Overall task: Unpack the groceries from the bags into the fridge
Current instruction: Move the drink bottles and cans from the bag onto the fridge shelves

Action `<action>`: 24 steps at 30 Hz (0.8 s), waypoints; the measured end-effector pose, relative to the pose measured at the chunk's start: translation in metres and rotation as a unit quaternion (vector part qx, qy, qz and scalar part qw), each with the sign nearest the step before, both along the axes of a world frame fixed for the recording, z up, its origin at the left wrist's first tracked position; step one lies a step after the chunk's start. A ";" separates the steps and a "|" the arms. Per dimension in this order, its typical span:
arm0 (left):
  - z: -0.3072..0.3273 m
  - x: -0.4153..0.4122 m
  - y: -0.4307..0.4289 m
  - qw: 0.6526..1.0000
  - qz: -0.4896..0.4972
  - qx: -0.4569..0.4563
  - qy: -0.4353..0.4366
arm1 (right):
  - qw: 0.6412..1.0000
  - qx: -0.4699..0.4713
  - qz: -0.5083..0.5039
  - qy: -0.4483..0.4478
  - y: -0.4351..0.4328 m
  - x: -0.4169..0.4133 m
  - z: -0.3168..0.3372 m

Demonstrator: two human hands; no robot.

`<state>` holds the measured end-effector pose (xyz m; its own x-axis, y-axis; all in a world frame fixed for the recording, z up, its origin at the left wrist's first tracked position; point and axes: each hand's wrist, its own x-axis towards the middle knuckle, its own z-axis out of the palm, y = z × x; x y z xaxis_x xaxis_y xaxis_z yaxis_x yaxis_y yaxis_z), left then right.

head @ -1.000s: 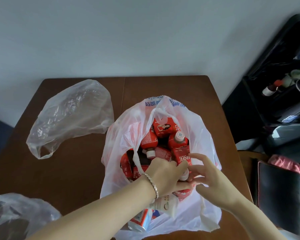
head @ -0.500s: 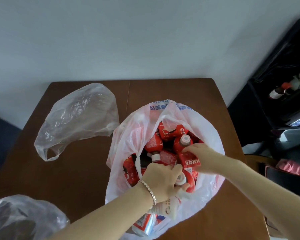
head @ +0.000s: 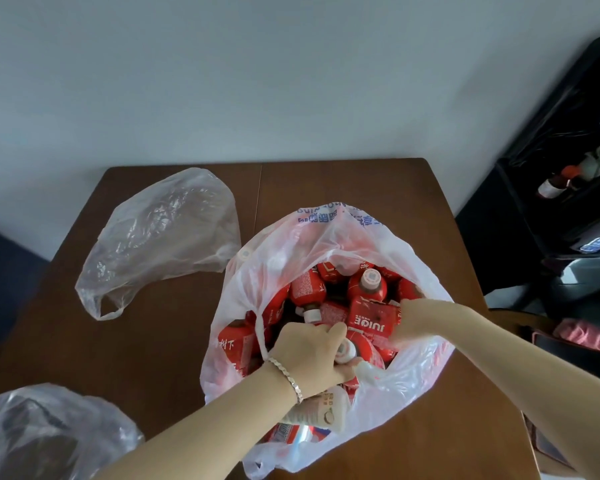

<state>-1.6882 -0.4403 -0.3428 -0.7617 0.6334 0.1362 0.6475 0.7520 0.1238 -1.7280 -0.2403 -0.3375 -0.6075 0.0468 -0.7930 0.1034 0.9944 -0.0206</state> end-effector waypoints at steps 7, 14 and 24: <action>0.002 0.001 0.000 1.000 0.021 -0.007 -0.018 | 0.979 -0.014 -0.045 0.198 -0.008 0.033 -0.019; 0.004 0.002 0.002 0.995 -0.009 -0.093 -0.031 | 0.954 -0.141 -0.061 0.258 -0.029 0.030 0.009; 0.012 0.004 0.010 0.989 0.043 -0.121 -0.074 | 0.838 -0.313 -0.181 0.408 -0.037 0.033 0.024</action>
<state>-1.6840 -0.4303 -0.3305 -0.8143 0.5661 -0.1284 0.5685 0.8224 0.0208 -1.6948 -0.2770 -0.3140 -0.9955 0.0747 -0.0580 0.0931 0.6684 -0.7379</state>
